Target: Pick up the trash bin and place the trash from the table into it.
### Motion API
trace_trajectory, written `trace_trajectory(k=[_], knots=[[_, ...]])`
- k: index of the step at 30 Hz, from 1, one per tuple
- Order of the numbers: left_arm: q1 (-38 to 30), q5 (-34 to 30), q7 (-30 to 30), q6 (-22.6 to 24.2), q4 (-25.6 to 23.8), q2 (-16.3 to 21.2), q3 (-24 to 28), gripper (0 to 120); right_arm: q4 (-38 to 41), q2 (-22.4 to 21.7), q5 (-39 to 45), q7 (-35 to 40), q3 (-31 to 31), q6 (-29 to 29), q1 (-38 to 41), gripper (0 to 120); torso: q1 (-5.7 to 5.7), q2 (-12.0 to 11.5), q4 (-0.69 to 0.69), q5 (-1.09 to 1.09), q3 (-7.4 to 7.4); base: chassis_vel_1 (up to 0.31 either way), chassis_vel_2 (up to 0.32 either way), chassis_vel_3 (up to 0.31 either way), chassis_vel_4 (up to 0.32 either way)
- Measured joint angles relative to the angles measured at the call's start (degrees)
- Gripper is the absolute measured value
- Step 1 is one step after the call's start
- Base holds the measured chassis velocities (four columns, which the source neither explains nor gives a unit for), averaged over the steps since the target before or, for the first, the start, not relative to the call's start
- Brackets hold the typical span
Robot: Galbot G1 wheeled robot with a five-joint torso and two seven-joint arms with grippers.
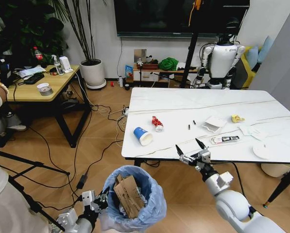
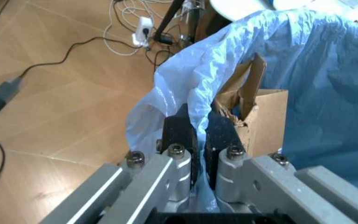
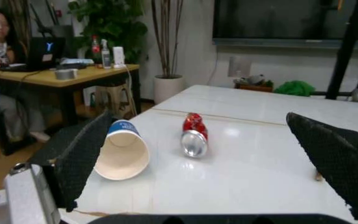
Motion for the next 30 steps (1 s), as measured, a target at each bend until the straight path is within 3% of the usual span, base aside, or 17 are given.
trace_trajectory(k=[7,10,18,22,30], knots=[[1.81,0.60,-0.02,0.00,-1.10,-0.55,-1.42,0,-5.19,1.86,3.07,-4.98,-3.59,-0.61,6.53,100,0.00,0.00,0.01,0.00,0.00,0.000,0.000,0.000,0.000],[2.91,1.00,-0.02,-0.03,-1.42,-1.23,-2.74,0,-9.79,3.69,4.51,-6.63,-8.01,-0.61,10.94,100,0.00,0.00,0.00,0.00,0.00,0.000,0.000,0.000,0.000],[3.36,0.93,0.00,-0.07,-1.72,-1.28,-3.75,0,-16.43,7.39,6.82,-7.28,-15.60,-0.66,16.59,100,0.00,0.00,0.00,-0.02,0.00,0.000,0.000,0.000,0.000],[2.74,0.74,-0.17,-0.06,-1.17,-1.04,-3.54,0,-20.45,11.83,7.45,-6.60,-21.52,-0.70,20.64,100,0.00,0.00,0.00,-0.02,0.00,0.000,0.000,0.000,0.000],[2.66,0.65,-0.32,0.00,-1.15,-1.16,-3.39,0,-24.33,16.30,8.01,-6.14,-25.24,-0.69,26.15,100,0.00,0.00,0.01,-0.02,0.00,0.000,0.000,0.000,0.000]])
